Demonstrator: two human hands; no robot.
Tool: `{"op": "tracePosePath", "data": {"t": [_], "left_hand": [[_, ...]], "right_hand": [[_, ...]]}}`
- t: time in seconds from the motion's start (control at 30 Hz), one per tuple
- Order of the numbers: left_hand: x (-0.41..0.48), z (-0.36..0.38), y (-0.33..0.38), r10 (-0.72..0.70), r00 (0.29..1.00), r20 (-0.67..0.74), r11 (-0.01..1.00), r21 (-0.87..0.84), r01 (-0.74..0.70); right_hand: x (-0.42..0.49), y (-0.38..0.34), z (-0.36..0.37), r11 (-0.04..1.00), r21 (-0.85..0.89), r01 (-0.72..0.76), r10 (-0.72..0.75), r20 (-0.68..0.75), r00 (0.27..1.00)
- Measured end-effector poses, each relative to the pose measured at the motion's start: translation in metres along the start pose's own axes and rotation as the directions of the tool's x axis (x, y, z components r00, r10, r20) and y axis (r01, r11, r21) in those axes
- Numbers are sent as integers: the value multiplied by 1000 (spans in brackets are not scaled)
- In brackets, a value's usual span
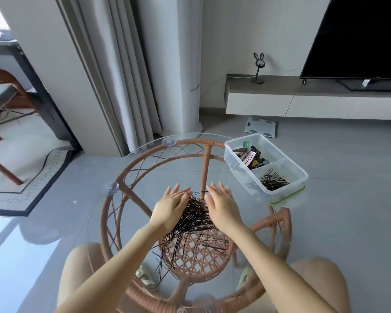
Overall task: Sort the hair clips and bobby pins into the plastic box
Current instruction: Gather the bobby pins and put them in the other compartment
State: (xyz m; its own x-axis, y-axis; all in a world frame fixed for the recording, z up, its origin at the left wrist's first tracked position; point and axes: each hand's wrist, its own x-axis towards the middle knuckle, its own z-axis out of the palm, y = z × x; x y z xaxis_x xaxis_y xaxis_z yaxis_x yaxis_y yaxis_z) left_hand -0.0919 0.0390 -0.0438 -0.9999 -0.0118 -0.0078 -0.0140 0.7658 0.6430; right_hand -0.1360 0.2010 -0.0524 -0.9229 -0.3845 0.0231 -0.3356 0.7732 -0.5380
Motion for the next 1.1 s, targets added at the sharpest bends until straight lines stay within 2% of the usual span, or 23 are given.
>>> {"op": "tracePosePath", "data": {"t": [0.17,0.23,0.3,0.37,0.43,0.53,0.63,0.7,0.8,0.87,0.93,1.0,1.07,1.1], "left_hand": [[-31,-7,1,-47,996,82,950,-303,70],[-48,-9,-2,-37,999,-13,968,-248,32],[-70,-8,-8,-120,971,-206,992,-65,109],[-95,-1,-8,-255,907,-337,955,62,291],[-110,13,1,-325,884,-337,915,123,384],[-102,33,21,-379,871,-313,898,101,427],[-72,43,36,-460,818,-346,875,-18,485],[-54,44,40,-491,782,-384,868,-137,478],[-41,37,49,-493,755,-432,856,-396,333],[-43,25,55,-511,759,-403,797,-553,243],[-48,10,47,-469,795,-384,810,-545,215],[-51,-9,30,-371,870,-323,889,-393,233],[-51,-30,14,-263,955,-136,960,-134,245],[-49,-37,8,-234,972,-3,972,10,234]], "right_hand": [[-39,-12,-2,972,169,161,-175,66,982],[-58,-11,-14,947,283,149,-176,70,982],[-76,-3,-23,910,403,102,-109,-6,994],[-88,5,-25,873,485,52,22,-145,989],[-94,7,-17,849,528,-23,178,-245,953],[-89,-12,1,830,546,-112,315,-294,902],[-78,-43,17,787,605,-121,386,-329,862],[-70,-61,22,719,686,-113,413,-290,863],[-63,-76,25,635,766,-100,424,-237,874],[-62,-76,21,596,799,-78,437,-241,867],[-63,-65,10,641,764,-73,401,-253,880],[-65,-48,-8,765,635,-105,274,-173,946],[-64,-32,-23,916,385,-111,118,5,993],[-63,-25,-27,974,213,-75,58,86,995]]}}
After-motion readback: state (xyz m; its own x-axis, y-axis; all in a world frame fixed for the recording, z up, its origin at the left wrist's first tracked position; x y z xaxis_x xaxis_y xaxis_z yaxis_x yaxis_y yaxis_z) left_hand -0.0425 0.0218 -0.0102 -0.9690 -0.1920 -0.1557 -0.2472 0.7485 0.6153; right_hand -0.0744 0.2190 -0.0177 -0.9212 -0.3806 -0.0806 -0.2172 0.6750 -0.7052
